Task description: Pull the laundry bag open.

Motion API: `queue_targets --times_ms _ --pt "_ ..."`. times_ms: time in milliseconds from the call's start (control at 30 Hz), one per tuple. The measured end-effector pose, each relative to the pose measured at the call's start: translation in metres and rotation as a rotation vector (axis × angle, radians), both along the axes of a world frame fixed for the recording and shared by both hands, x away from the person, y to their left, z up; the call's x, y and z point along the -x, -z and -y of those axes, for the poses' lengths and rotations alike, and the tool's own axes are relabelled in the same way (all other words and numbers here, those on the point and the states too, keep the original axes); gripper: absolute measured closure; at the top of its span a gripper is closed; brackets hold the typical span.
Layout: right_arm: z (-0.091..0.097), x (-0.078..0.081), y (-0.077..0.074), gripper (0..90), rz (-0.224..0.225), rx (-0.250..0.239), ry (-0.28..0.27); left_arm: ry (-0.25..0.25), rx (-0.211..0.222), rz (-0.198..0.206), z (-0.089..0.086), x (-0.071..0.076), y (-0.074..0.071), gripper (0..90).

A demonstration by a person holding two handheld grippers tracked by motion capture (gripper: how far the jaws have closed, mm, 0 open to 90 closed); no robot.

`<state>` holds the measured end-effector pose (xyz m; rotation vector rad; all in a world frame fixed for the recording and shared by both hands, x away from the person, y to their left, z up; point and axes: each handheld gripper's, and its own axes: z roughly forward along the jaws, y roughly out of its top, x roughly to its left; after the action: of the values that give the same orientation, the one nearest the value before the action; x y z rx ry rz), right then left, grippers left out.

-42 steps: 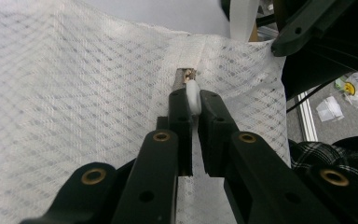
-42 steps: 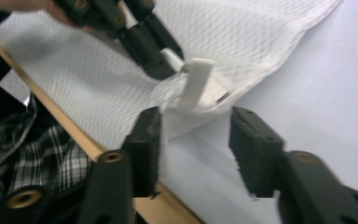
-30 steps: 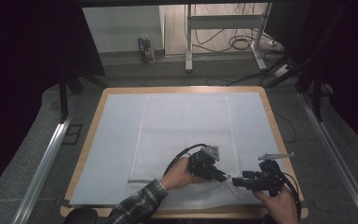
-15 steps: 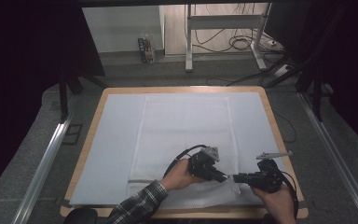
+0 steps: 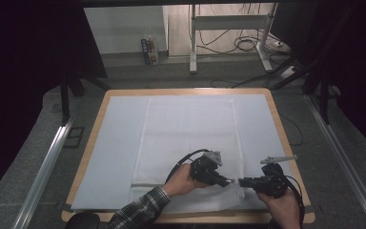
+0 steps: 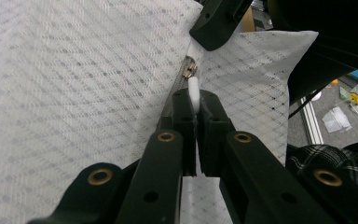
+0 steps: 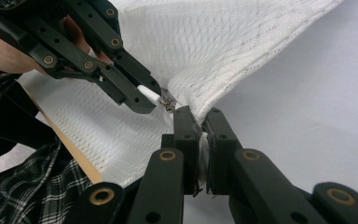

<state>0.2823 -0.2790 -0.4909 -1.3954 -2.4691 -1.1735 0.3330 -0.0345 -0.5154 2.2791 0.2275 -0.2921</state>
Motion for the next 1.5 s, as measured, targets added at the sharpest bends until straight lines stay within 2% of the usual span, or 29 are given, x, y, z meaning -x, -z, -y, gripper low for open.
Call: queue_targets --times_ms 100,333,400,467,633,767,800,833,867,900,1033,1167,1233,1367,1500 --pt "-0.001 0.001 -0.001 85.0 0.015 0.029 0.01 -0.002 -0.005 -0.005 -0.002 -0.001 0.002 87.7" --pt "-0.004 0.002 0.0 85.0 0.015 0.037 0.008 -0.001 -0.008 -0.006 -0.004 0.0 0.003 87.7" --pt "-0.005 0.002 0.001 85.2 0.017 0.04 0.009 -0.004 -0.022 0.005 -0.006 0.001 0.003 87.7" --pt "-0.004 0.003 0.0 85.4 0.037 0.088 0.023 -0.016 -0.03 0.004 -0.009 0.001 0.005 87.7" --pt "0.0 0.003 0.001 85.4 0.034 0.071 0.036 -0.032 -0.024 -0.008 -0.021 0.002 0.007 87.6" --pt "-0.004 0.004 0.0 85.4 0.041 0.081 0.018 -0.034 -0.025 0.001 -0.024 0.004 0.006 87.6" --pt "-0.004 0.004 0.001 85.4 0.041 0.076 0.017 -0.034 -0.036 0.011 -0.025 0.004 0.006 87.6" --pt "-0.003 0.004 0.0 85.5 0.045 0.101 0.022 -0.038 -0.043 0.017 -0.026 0.004 0.006 87.6" --pt "-0.002 0.004 0.0 85.4 0.051 0.103 0.03 -0.041 -0.04 0.013 -0.028 0.003 0.006 87.6" --pt "0.0 0.004 0.001 85.5 0.048 0.099 0.032 -0.045 -0.034 0.001 -0.031 0.003 0.007 87.6" --pt "0.001 0.004 0.001 85.4 0.041 0.085 0.031 -0.054 -0.031 -0.003 -0.036 0.004 0.008 87.6" --pt "-0.001 0.004 0.002 85.4 0.044 0.089 0.022 -0.052 -0.034 0.002 -0.039 0.006 0.008 87.5" --pt "-0.001 0.005 0.001 85.4 0.059 0.121 0.026 -0.061 -0.042 0.01 -0.042 0.006 0.008 87.5" --pt "0.0 0.005 0.001 85.4 0.056 0.112 0.026 -0.076 -0.031 -0.008 -0.051 0.006 0.01 87.5" --pt "-0.003 0.005 0.002 85.3 0.056 0.124 0.024 -0.083 -0.041 0.0 -0.057 0.008 0.012 87.5"
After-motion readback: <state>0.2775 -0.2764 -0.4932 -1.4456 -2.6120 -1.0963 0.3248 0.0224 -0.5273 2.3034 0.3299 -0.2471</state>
